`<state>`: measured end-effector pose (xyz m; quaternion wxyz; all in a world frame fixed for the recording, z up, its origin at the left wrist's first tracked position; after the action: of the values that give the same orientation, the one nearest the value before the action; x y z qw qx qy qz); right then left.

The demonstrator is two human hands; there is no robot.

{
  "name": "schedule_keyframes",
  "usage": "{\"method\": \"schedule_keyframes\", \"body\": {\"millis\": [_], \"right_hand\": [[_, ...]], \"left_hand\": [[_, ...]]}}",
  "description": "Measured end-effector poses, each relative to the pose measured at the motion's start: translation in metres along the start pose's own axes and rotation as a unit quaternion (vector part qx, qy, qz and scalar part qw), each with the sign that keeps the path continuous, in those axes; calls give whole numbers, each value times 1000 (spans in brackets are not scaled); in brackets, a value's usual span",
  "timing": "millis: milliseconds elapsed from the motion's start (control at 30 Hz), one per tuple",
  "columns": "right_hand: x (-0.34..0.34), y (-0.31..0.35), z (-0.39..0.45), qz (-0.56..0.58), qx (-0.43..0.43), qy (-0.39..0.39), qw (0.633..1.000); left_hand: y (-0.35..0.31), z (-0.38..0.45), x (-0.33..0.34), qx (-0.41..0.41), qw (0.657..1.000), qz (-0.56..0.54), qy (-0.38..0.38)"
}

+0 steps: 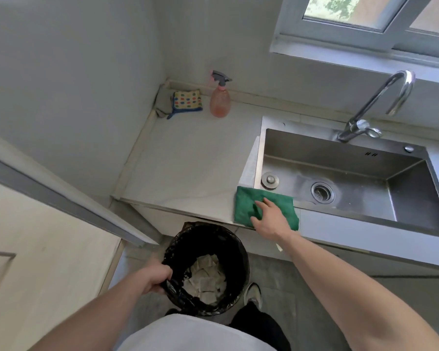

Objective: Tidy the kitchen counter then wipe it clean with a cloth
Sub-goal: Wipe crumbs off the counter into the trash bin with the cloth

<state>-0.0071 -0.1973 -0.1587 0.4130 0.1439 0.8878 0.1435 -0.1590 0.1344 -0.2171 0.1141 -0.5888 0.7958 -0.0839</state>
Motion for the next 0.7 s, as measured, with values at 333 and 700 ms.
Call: {"method": "schedule_keyframes", "body": {"millis": [333,700], "right_hand": [[16,-32,10,-125,-58,-29,990],[-14,-165,-17,-114,-112,-57,985]], "left_hand": [[3,-7,72,-42,998,-38,-34],[-27,-21,164,-23,993,-91,-79]]}}
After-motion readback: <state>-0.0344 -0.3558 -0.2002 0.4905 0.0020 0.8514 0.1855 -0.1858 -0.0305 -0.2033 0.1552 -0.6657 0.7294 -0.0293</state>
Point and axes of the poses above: each hand's wrist, its own z-axis towards the middle knuckle, its own x-axis out of the palm, y = z × x, the point moved 2 cm from there along z, towards the middle knuckle, and after that the axes turned 11 degrees about y, right-handed, at the moved point
